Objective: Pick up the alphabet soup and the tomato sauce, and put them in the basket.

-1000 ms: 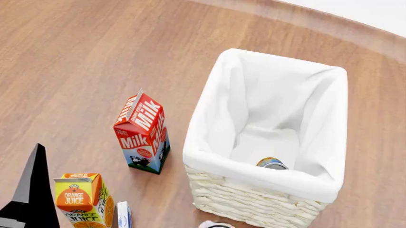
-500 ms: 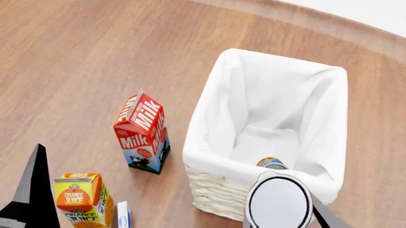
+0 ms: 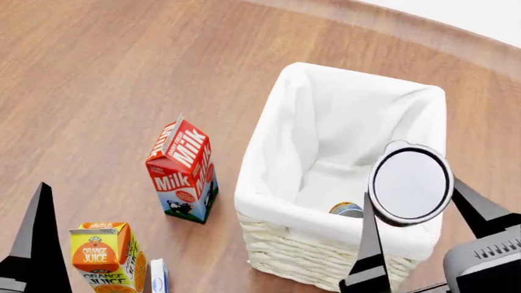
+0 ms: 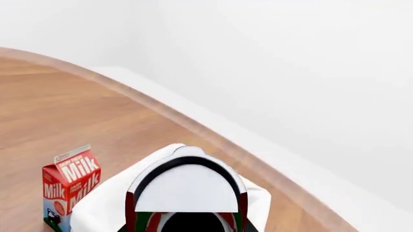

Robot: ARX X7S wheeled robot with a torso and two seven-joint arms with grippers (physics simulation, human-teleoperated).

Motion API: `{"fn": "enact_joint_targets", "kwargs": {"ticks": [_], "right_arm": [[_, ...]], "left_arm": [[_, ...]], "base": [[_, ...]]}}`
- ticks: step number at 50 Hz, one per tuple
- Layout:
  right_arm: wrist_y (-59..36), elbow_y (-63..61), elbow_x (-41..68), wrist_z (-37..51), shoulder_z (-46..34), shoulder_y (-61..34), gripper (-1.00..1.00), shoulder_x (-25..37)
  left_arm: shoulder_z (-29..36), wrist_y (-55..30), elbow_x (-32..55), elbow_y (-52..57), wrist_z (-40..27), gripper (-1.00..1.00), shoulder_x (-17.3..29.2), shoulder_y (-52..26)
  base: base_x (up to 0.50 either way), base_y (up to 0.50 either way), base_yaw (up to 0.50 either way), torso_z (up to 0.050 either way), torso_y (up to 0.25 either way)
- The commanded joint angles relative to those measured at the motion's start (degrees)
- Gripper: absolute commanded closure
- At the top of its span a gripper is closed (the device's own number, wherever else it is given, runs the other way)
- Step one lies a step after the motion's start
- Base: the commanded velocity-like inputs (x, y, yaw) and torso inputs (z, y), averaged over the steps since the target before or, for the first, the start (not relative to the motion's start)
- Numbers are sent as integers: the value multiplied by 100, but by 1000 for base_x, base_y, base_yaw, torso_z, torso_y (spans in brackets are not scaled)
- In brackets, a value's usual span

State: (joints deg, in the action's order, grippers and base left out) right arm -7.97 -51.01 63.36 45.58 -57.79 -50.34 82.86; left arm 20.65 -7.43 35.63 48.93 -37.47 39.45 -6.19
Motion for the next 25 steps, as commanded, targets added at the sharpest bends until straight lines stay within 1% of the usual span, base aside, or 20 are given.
{"fn": "enact_joint_targets", "kwargs": {"ticks": [1, 12, 14, 19, 20, 25], "right_arm": [[-738, 458, 513, -439, 415, -799, 100, -280], [-1450, 1051, 846, -863, 578, -1334, 100, -697], [-1727, 1191, 1090, -922, 636, -1557, 100, -816], [-2245, 1473, 1178, -1104, 703, -1981, 100, -1053], [-2465, 1555, 1238, -1193, 699, -2142, 100, -1165], [-2952, 1952, 1162, -1564, 626, -2517, 100, -1551]], "left_arm": [[-11, 13, 20, -16, -8, -100, 16, 2], [-1, 35, 8, -54, -2, -100, 9, 0], [-5, 29, 22, -56, -7, -100, 12, -10], [12, 10, 26, -52, -15, -100, 7, -32], [10, 17, 26, -58, -12, -100, 8, -29], [32, 30, 14, -80, 1, -100, -9, -31]], "base": [[0, 0, 0, 0, 0], [0, 0, 0, 1, 0], [0, 0, 0, 0, 0], [0, 0, 0, 0, 0], [0, 0, 0, 0, 0], [0, 0, 0, 0, 2]]}}
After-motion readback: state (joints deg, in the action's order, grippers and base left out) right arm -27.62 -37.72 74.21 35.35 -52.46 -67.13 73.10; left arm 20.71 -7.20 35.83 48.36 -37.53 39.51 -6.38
